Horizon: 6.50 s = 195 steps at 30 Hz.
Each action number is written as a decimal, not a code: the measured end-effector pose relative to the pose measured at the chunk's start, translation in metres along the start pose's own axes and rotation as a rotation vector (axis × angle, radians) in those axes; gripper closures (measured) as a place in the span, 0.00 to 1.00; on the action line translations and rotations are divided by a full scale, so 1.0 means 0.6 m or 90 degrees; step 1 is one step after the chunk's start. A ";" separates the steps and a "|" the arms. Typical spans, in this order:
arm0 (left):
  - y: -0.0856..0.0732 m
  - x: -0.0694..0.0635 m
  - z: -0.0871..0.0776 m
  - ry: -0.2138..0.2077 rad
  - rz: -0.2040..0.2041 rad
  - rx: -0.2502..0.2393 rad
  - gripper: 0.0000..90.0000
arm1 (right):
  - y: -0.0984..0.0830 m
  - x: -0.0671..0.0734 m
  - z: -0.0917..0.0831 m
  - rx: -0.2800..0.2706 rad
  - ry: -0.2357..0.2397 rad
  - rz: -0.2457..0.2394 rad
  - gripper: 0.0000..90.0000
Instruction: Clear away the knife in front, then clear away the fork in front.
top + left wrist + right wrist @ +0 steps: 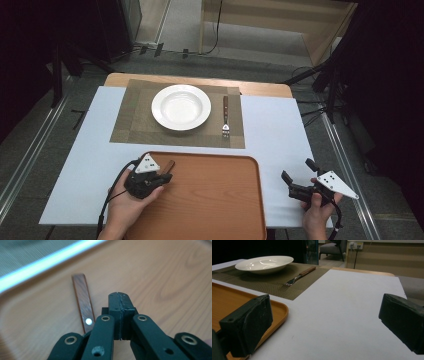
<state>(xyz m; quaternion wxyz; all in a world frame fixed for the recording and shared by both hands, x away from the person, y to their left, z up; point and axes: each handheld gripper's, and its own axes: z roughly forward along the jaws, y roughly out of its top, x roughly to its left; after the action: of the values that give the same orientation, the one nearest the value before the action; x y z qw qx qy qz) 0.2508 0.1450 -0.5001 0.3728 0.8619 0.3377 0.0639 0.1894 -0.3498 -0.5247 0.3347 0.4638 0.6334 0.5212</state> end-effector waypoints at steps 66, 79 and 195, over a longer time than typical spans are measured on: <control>-0.084 0.108 -0.148 0.058 -0.055 -0.278 0.00 | 0.000 0.006 0.002 0.013 -0.013 -0.020 0.00; -0.104 0.129 -0.170 0.091 -0.056 -0.317 0.00 | 0.001 0.007 0.004 0.016 -0.019 -0.023 0.00; -0.151 0.181 -0.180 0.107 -0.063 -0.405 0.00 | 0.261 0.102 0.420 0.268 0.039 -0.053 0.00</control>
<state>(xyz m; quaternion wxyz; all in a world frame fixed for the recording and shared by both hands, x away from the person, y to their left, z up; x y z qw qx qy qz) 0.2460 0.3230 -0.5007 0.5969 0.6763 0.3721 0.2188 0.4343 -0.2004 -0.4276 0.2325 0.4807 0.7567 0.3772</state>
